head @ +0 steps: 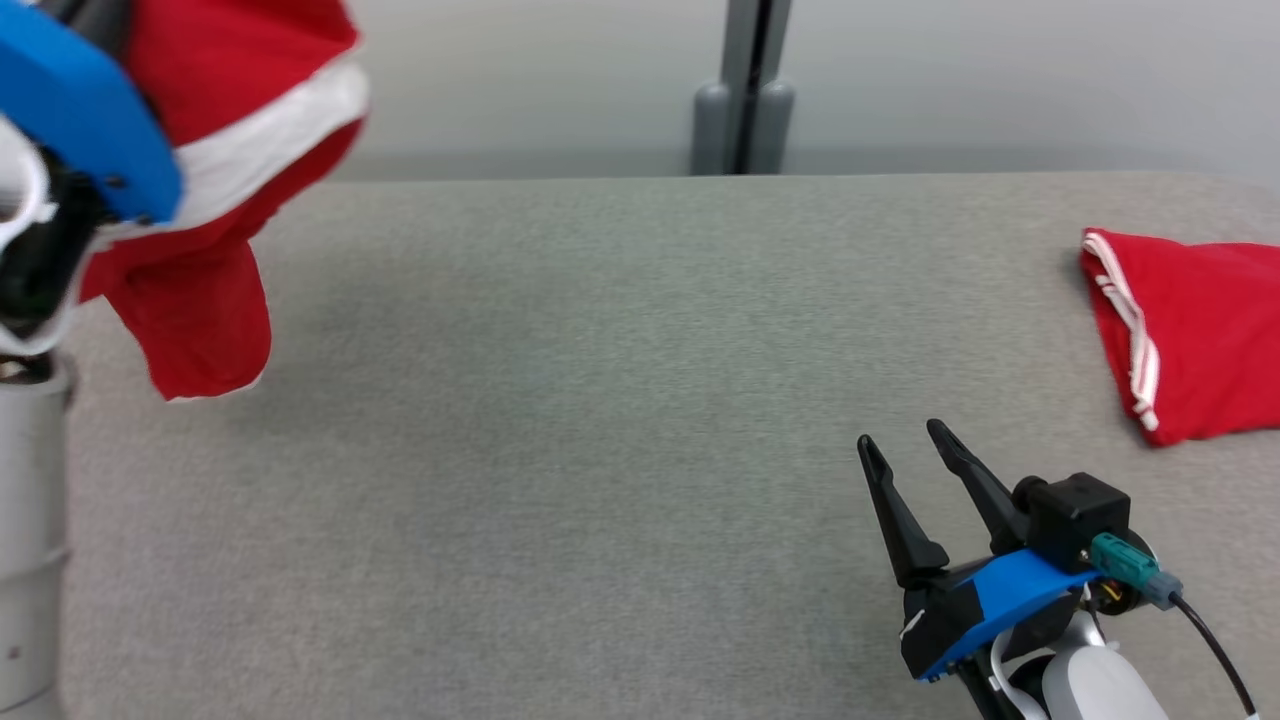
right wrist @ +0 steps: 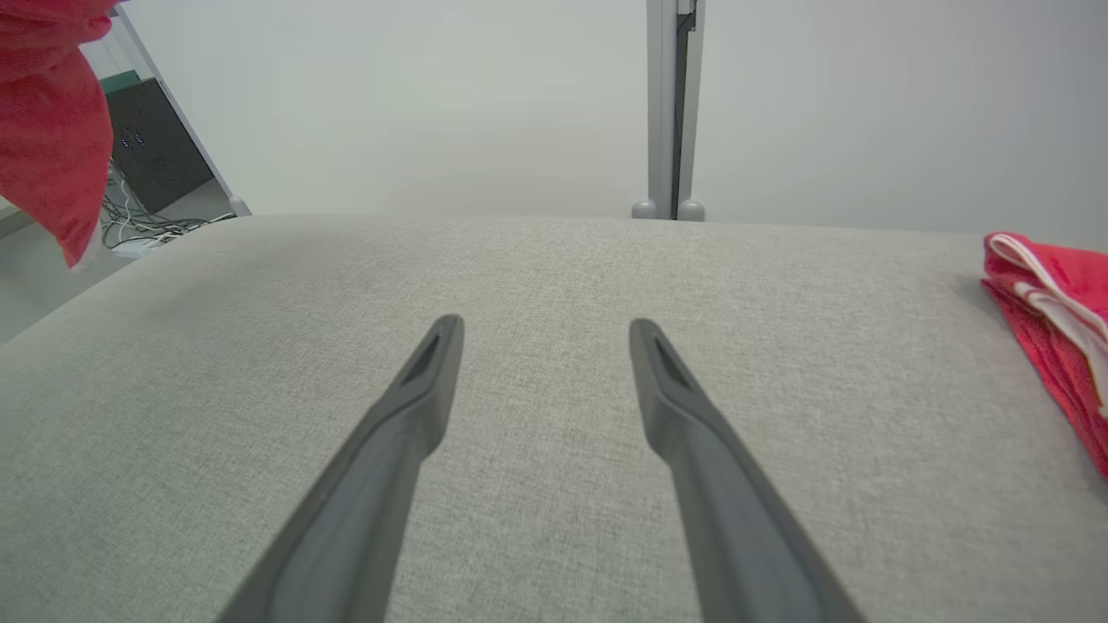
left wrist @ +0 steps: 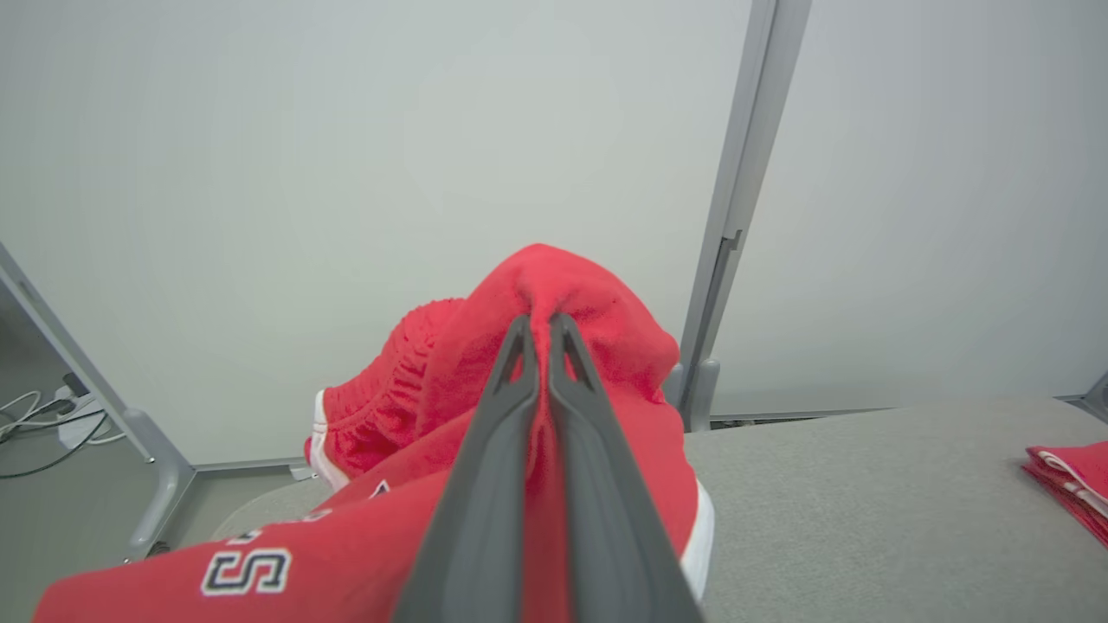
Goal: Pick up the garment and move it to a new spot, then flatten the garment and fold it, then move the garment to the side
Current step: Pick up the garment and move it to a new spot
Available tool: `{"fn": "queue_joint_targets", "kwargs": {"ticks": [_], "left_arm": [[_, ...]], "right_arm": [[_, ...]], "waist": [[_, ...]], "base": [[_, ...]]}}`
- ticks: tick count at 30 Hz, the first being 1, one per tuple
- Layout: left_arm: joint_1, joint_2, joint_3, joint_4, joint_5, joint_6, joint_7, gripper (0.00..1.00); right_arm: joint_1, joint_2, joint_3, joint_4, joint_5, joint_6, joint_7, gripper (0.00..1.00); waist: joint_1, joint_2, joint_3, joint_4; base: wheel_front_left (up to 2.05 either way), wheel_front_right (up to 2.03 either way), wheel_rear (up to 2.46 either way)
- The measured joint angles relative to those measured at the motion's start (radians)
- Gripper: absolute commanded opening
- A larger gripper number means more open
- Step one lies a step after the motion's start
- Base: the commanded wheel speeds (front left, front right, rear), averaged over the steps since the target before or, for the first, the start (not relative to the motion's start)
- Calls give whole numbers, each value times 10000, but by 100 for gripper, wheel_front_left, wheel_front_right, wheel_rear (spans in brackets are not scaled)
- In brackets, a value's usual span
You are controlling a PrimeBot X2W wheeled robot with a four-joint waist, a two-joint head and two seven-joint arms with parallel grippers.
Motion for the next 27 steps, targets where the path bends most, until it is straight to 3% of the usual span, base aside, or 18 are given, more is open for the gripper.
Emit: {"fn": "queue_joint_targets", "kwargs": {"ticks": [8,11,16,21,22,23,24,27], "left_arm": [[-308,-1480,-1235,-876,-301,-198,-257,0],[-134,-1799,-1730,-779,123,-10,-437,0],[1242,-2385,-2290,86,336,328,-1047,0],[2727,-2610,-2708,1641,660,685,-1967,0],[2988,-2541,-2897,2029,1034,861,-2199,28],[3185,-2483,-3131,2428,1442,961,-2403,75],[3398,-2562,-3133,2744,1402,1007,-2667,100],[3843,-3018,-3384,3590,1220,911,-3085,100]], "right_arm": [[195,75,-56,46,0,0,19,100],[202,100,-56,-46,-8,0,63,100],[217,121,-61,-119,-19,0,109,100],[232,119,-52,-144,-15,0,140,100],[233,117,-48,-146,-10,0,140,100],[245,115,-82,-148,-6,0,140,100],[283,113,-113,-148,-8,0,144,100],[384,102,-134,-155,-36,0,230,100]], "waist": [[1,0,-357,-1268],[2,-1,-308,-1790],[5,2,-158,-2489],[3,2,-31,-2748],[4,2,-23,-2751],[4,2,-26,-2731],[4,2,-51,-2688],[3,2,-188,-2462]], "base": [[0,0,0],[0,0,0],[0,0,0],[0,0,0],[0,0,0],[0,0,0],[0,0,0],[0,0,0]]}}
